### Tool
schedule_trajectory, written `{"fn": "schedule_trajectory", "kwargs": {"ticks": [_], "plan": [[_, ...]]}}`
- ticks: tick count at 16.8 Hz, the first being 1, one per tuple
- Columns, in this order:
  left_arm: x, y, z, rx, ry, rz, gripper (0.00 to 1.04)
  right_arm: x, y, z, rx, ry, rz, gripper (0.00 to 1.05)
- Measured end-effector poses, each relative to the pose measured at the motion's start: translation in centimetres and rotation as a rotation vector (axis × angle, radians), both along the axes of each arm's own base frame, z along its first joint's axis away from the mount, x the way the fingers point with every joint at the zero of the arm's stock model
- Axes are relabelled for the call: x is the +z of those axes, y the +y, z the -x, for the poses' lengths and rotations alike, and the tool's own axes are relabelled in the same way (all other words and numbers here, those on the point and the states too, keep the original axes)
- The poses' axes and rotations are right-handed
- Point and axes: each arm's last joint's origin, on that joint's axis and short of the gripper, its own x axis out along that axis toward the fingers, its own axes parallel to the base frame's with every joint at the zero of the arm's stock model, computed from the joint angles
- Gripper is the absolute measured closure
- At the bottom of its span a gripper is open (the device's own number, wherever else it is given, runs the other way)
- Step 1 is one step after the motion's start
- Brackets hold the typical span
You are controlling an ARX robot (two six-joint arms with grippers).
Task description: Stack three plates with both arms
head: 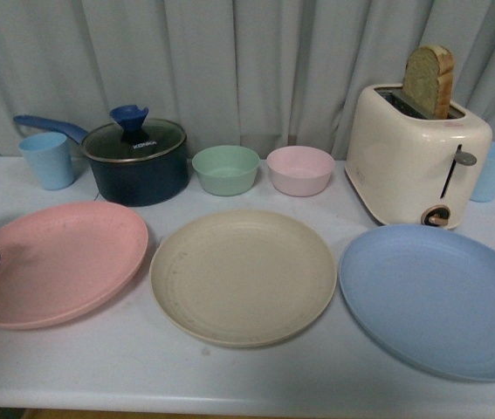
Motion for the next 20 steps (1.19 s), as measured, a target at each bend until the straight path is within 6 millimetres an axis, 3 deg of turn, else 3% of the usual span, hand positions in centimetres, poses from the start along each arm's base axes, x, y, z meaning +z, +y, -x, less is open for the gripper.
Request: {"fn": "schedule_trajectory", "kwargs": {"ticks": [2, 3, 5, 8, 12, 14, 16, 20], "plan": [[0.0, 0.1, 0.0, -0.001, -0.008, 0.008, 0.73, 0.0, 0.0, 0.0, 0.0, 0.0, 0.0, 0.06], [0.1, 0.2, 0.1, 0.004, -0.013, 0.009, 0.89, 0.0, 0.0, 0.0, 0.0, 0.0, 0.0, 0.06], [1.7, 0.7, 0.7, 0.026, -0.047, 0.037, 1.02, 0.0, 0.0, 0.0, 0.0, 0.0, 0.0, 0.06], [4.2, 1.3, 1.9, 0.096, -0.06, 0.011, 1.02, 0.0, 0.0, 0.0, 0.0, 0.0, 0.0, 0.06], [7.3, 0.0, 4.6, 0.183, -0.058, 0.011, 1.02, 0.0, 0.0, 0.0, 0.0, 0.0, 0.0, 0.06], [10.5, -3.2, 5.5, 0.184, -0.121, 0.058, 1.02, 0.0, 0.0, 0.0, 0.0, 0.0, 0.0, 0.06], [12.2, -6.7, 5.9, 0.161, -0.158, 0.11, 1.02, 0.0, 0.0, 0.0, 0.0, 0.0, 0.0, 0.06], [12.8, -15.0, 6.8, 0.093, -0.172, 0.171, 1.02, 0.0, 0.0, 0.0, 0.0, 0.0, 0.0, 0.06]]}}
